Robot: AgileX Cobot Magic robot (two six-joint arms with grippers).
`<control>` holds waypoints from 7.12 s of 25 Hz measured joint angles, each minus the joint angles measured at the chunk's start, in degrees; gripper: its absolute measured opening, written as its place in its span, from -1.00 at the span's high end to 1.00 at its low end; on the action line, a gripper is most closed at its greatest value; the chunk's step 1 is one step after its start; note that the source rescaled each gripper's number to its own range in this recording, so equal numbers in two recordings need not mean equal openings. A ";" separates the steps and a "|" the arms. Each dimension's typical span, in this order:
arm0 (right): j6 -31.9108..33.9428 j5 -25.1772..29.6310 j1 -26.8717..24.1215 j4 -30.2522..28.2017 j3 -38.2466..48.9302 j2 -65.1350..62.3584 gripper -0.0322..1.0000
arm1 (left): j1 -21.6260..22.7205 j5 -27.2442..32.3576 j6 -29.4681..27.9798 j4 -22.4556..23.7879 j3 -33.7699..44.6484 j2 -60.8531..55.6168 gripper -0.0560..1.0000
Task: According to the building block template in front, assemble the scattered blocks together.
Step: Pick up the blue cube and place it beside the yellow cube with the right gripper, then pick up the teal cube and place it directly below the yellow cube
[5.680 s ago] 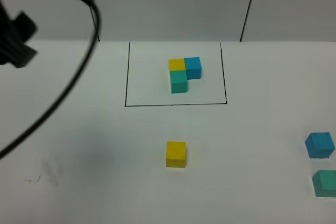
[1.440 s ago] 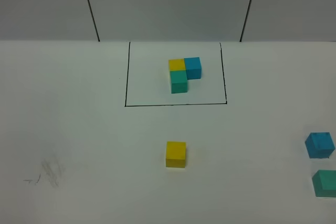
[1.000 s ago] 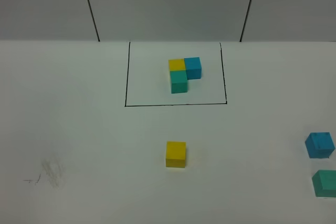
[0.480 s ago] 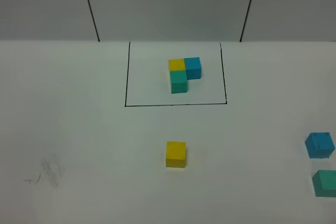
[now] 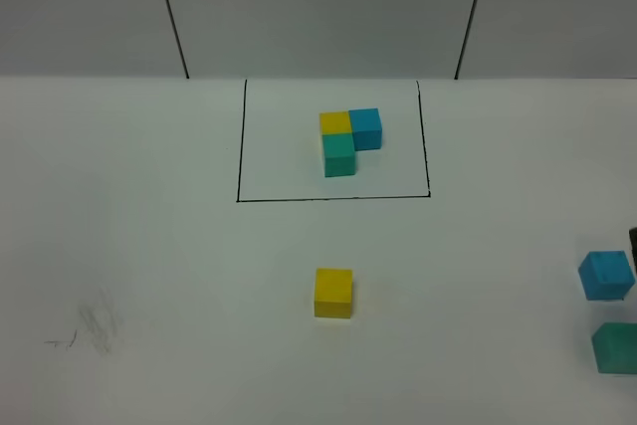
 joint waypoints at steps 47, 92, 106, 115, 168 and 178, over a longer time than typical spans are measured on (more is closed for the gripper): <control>8.45 -6.26 -5.25 1.18 -11.73 47.92 -0.30 | 0.00 0.00 -0.05 0.00 0.00 0.00 -0.93; -55.62 12.06 26.22 11.04 -35.85 55.68 0.90 | 0.00 0.00 -0.05 0.00 0.00 0.00 -0.93; -54.24 11.65 28.26 11.29 -35.89 57.81 0.90 | 0.00 0.00 -0.05 0.00 0.00 0.00 -0.93; -54.07 9.28 28.45 11.70 -35.89 57.81 0.91 | 0.00 0.00 0.00 0.00 0.00 0.00 -0.93; -30.44 11.18 26.70 8.73 -33.45 51.31 -0.48 | 0.00 0.00 0.05 0.00 0.00 0.00 -0.93; 5.35 -4.99 12.93 3.24 -7.83 27.48 -0.48 | 0.00 0.00 0.05 0.00 0.00 0.00 -0.93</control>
